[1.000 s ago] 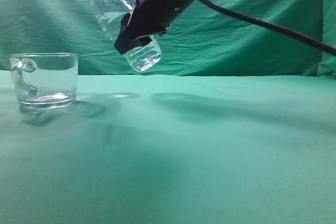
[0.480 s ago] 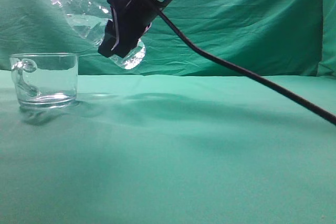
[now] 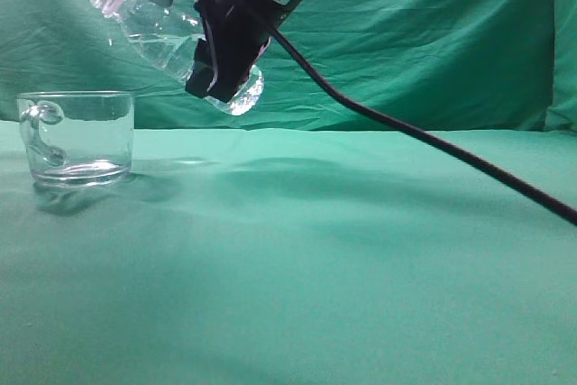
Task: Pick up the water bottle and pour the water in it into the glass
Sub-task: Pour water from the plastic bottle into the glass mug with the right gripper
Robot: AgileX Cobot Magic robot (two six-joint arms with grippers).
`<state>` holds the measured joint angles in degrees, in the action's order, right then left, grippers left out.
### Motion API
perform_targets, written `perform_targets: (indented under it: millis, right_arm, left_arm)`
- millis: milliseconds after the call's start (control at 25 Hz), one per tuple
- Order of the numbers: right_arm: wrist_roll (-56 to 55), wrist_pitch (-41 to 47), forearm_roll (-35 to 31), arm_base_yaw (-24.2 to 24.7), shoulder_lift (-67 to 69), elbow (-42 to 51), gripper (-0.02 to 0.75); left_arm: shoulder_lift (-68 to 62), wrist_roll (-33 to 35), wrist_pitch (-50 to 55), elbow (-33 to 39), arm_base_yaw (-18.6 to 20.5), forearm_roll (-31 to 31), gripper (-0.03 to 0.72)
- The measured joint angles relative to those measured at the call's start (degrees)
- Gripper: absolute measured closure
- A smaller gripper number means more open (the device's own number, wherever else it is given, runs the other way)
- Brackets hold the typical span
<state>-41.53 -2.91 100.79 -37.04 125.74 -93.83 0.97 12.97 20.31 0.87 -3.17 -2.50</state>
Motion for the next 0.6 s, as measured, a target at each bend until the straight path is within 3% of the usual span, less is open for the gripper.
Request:
perform_targets:
  millis: [600]
  right_arm:
    - [4.77, 1.99, 0.00, 0.00, 0.00, 0.00, 0.405]
  left_arm:
    - [0.00, 0.00, 0.00, 0.00, 0.00, 0.00, 0.688]
